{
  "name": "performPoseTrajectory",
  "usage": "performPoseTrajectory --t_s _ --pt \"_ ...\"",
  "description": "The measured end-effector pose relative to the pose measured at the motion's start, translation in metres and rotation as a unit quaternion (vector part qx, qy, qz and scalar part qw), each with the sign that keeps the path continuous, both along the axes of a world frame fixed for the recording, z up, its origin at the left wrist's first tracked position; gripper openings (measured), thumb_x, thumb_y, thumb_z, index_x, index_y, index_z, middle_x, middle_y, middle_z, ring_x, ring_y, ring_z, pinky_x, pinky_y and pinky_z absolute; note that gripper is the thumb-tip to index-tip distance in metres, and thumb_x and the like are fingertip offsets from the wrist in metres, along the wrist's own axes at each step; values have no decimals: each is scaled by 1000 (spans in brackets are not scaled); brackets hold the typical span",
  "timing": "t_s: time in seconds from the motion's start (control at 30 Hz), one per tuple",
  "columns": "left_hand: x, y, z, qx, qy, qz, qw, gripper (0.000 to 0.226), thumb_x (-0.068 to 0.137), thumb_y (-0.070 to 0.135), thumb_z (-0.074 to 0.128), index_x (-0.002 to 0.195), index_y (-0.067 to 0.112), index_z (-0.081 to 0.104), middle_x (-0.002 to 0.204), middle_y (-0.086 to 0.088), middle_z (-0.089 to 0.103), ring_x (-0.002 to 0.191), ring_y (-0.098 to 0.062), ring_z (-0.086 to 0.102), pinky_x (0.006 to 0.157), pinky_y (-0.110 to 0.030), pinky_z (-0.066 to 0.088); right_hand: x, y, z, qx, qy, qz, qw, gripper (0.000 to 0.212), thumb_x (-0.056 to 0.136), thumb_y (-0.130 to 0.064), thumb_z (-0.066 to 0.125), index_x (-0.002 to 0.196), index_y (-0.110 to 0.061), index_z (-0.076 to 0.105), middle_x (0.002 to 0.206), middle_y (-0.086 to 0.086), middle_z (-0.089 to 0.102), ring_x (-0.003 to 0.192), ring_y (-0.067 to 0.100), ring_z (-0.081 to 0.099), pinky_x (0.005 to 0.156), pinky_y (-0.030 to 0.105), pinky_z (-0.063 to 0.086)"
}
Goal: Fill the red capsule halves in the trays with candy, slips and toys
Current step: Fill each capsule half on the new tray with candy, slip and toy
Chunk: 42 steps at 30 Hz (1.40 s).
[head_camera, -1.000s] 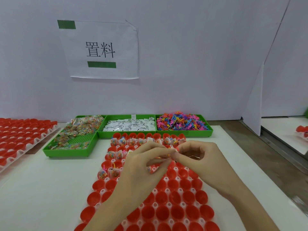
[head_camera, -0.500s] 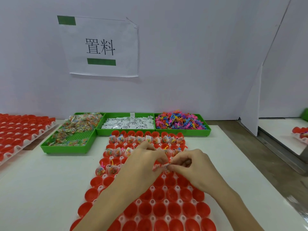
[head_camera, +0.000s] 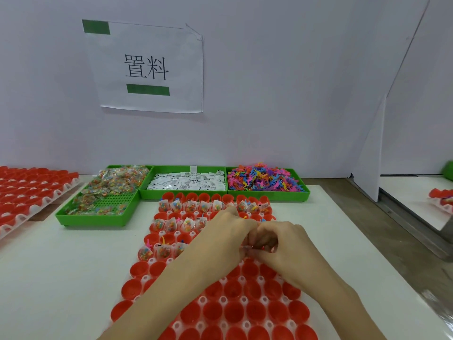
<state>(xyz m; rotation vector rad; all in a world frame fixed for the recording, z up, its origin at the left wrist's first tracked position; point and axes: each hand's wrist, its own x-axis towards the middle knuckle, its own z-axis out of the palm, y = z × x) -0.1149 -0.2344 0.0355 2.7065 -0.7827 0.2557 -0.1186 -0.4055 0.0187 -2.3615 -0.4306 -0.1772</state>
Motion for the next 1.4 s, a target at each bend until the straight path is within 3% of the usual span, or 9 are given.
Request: performPoseTrajectory --t_s 0.23,0.43,0.57,0.67,0.8,1.0,1.17,1.3,1.4 --pt "10 1 4 21 17 -31 999 24 90 14 72 111 18 61 107 -3 56 89 -7 33 87 -33 46 -1 8 -3 -67 -38 -11 997 28 82 -25 80 76 -34 55 73 -9 63 68 6 54 60 13 40" --pt "13 3 10 39 39 -56 997 28 90 18 72 116 18 60 109 -1 59 103 -12 43 89 -35 48 -1 10 -5 -79 -26 -28 996 17 84 -25 78 83 -27 61 76 -7 62 70 9 54 61 16 40" --pt "11 2 10 50 19 -57 997 32 91 16 70 119 15 56 112 -4 57 91 -8 33 82 -28 43 -3 9 -4 -68 -15 -23 997 27 82 -17 77 77 -35 57 72 -12 60 70 2 56 62 11 42" --pt "10 0 8 67 -8 -64 996 31 91 16 69 118 16 55 112 -3 58 96 -9 34 80 -25 38 -4 6 -2 -43 -2 -9 999 39 82 -13 79 71 -41 54 69 -12 63 77 -6 59 64 7 42" --pt "11 -3 7 105 -47 -74 991 26 88 15 68 109 15 52 101 0 62 105 -15 41 76 -22 27 -4 3 0 -41 13 -9 999 32 80 -15 80 72 -40 61 72 -16 69 79 -10 60 67 5 42" --pt "15 -5 1 132 -45 -68 988 37 83 17 68 112 12 45 99 -3 62 98 -16 38 77 -27 34 -4 1 0 -39 29 -2 999 16 83 -16 78 84 -30 72 79 -16 71 82 -12 60 70 5 43" --pt "16 -6 -2 142 -95 -78 982 34 90 13 68 114 13 43 96 -3 64 88 -12 24 73 -25 19 -3 1 1 -45 16 -7 999 11 85 -16 77 88 -27 75 79 -17 71 80 -12 59 68 4 42" --pt "19 -7 -3 107 -70 -84 988 35 93 19 71 117 15 46 101 -3 62 87 -8 22 74 -23 20 -2 2 0 -45 17 -28 998 12 83 -17 77 81 -28 73 77 -14 71 77 -12 59 66 4 42" --pt "23 0 2 51 -9 -82 995 31 91 25 74 117 18 57 106 1 60 90 -7 31 80 -21 36 -2 3 -2 -33 10 -42 999 14 83 -19 79 79 -30 73 73 -15 67 81 -17 55 67 4 41"
